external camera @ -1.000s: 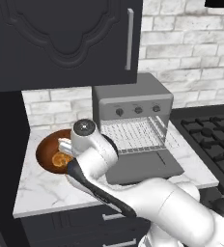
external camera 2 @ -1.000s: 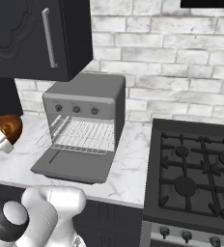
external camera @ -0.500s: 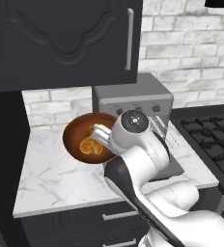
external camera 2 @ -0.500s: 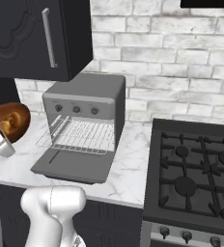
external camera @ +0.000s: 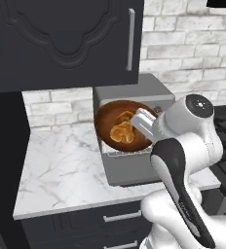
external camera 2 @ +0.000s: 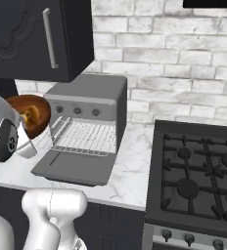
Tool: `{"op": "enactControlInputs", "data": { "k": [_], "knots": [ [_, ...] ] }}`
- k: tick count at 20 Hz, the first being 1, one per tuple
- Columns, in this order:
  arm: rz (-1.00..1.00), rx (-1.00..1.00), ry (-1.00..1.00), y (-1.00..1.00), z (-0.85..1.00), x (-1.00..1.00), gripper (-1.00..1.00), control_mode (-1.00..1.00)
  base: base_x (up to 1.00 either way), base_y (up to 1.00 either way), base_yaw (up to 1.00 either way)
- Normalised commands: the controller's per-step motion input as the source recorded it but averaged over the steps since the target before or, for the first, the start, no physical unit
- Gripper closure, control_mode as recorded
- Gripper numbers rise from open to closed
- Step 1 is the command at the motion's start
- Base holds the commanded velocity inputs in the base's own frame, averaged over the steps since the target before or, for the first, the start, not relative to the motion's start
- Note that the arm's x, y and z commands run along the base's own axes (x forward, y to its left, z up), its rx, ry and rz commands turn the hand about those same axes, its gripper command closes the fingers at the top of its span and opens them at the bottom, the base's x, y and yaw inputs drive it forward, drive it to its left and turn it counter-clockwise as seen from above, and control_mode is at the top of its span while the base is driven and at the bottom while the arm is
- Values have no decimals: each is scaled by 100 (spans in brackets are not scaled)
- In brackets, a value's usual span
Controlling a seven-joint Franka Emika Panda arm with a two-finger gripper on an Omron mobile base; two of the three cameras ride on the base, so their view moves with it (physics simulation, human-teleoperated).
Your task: Pick up the heated bread from the toaster oven and place it in the bowl. Then move the bread bowl to the dining counter.
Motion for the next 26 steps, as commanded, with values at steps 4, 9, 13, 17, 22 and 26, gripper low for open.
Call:
{"op": "enactControlInputs", "data": {
  "k": [4, 9, 13, 17, 22, 26],
  "knots": [
    [2, 3, 0, -21, 3, -6, 100, 100, -56, -75, 26],
    [0, 0, 0, 0, 0, 0, 100, 100, -100, -92, 69],
    [0, 0, 0, 0, 0, 0, 100, 100, -74, -59, 90],
    [0, 0, 0, 0, 0, 0, 100, 100, -18, -27, 100],
    [0, 0, 0, 0, 0, 0, 100, 100, -4, -8, 100],
    [0, 0, 0, 0, 0, 0, 100, 100, 0, 0, 100]
  ]
}}
